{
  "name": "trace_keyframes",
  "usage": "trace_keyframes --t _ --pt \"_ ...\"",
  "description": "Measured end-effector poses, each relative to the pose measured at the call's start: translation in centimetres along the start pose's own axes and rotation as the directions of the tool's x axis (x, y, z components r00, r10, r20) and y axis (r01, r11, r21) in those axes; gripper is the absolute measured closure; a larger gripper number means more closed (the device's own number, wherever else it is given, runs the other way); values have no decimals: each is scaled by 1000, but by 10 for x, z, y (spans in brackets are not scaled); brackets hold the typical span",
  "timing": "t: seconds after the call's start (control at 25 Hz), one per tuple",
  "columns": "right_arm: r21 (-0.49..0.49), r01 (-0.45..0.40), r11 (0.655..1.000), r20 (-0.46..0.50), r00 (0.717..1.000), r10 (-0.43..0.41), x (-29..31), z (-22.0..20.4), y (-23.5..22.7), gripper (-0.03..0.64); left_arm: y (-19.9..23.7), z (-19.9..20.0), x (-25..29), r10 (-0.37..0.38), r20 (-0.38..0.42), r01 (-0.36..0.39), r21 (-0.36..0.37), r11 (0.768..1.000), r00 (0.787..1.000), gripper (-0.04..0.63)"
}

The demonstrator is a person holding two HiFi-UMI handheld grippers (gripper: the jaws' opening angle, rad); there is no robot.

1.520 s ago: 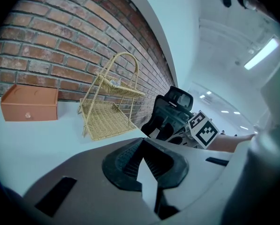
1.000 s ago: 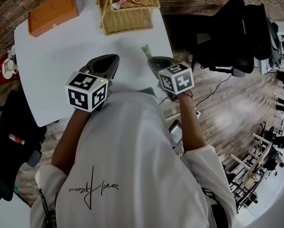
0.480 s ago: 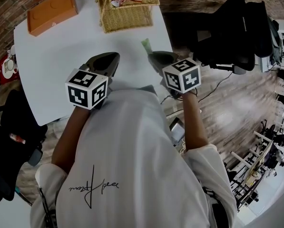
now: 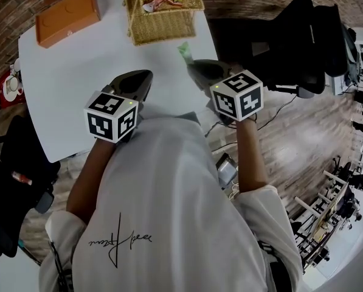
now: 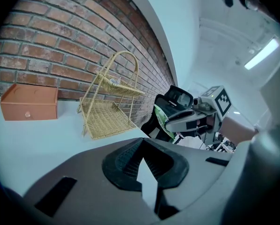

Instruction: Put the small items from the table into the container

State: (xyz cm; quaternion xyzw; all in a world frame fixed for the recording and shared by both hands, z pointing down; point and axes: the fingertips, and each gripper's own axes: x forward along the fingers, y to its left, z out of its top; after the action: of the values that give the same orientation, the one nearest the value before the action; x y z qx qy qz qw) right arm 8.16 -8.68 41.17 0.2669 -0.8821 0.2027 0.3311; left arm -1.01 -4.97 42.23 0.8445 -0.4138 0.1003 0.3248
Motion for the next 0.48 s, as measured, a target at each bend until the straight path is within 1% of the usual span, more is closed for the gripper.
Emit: trace_keyframes --t 0.24,0.48 --pt "-30 -1 1000 17 1000 1 1 17 -1 563 1 1 0 4 1 -4 -5 1000 1000 584" --pt "-61 4 998 13 1000 -3 9 25 -6 565 4 -1 0 13 0 -13 -14 1000 1000 585"
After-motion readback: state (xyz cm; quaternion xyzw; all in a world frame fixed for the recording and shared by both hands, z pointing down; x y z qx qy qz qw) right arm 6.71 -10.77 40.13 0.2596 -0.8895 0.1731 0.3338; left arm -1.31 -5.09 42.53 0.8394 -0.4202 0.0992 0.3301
